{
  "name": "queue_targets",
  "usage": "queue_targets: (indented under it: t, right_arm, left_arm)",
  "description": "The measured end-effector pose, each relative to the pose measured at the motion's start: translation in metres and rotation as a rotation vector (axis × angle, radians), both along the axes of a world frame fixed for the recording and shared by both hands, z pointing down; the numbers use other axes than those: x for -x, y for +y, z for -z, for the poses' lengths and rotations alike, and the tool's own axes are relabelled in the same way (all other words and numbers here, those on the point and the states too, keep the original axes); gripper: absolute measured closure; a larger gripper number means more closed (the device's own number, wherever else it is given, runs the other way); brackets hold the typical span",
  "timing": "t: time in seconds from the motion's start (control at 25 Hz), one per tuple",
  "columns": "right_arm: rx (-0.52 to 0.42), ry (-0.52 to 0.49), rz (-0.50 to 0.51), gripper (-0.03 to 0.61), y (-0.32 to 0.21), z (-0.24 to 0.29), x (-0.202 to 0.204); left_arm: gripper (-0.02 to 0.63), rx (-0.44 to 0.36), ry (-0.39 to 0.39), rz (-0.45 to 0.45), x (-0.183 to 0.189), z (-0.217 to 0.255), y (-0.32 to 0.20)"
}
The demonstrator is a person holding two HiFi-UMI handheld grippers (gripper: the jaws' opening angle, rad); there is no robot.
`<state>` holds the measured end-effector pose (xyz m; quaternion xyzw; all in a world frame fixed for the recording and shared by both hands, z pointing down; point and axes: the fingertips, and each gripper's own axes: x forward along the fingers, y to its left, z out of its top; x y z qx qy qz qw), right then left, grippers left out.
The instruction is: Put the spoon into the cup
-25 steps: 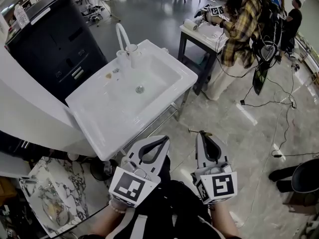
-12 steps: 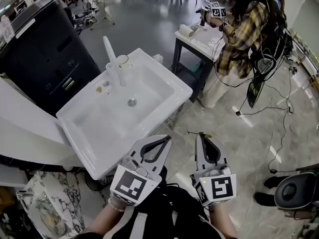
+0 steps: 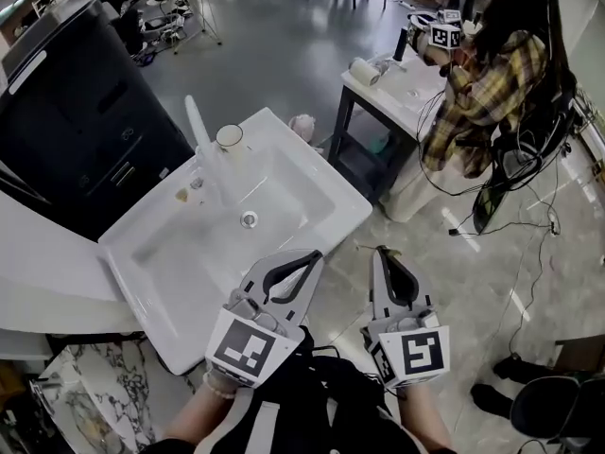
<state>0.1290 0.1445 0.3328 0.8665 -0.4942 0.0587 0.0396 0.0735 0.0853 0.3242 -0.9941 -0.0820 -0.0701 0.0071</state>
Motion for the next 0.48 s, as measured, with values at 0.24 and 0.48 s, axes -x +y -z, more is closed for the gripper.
queue_targets:
  t: [0.24,0.48]
  right_arm:
    - [0.013,-0.001,0.041,0.571,-0.038,-0.004,-0.023]
    - [0.037,-0.019,0.092,0.571,-0.068,-0.012,-0.028]
  left_arm:
    - [0.617,0.016,-0.004,0.053,-0.021,-0.006,-0.039]
    - [0.617,0.035,-0.009,0.113,-0.023,-0.009,-0.068]
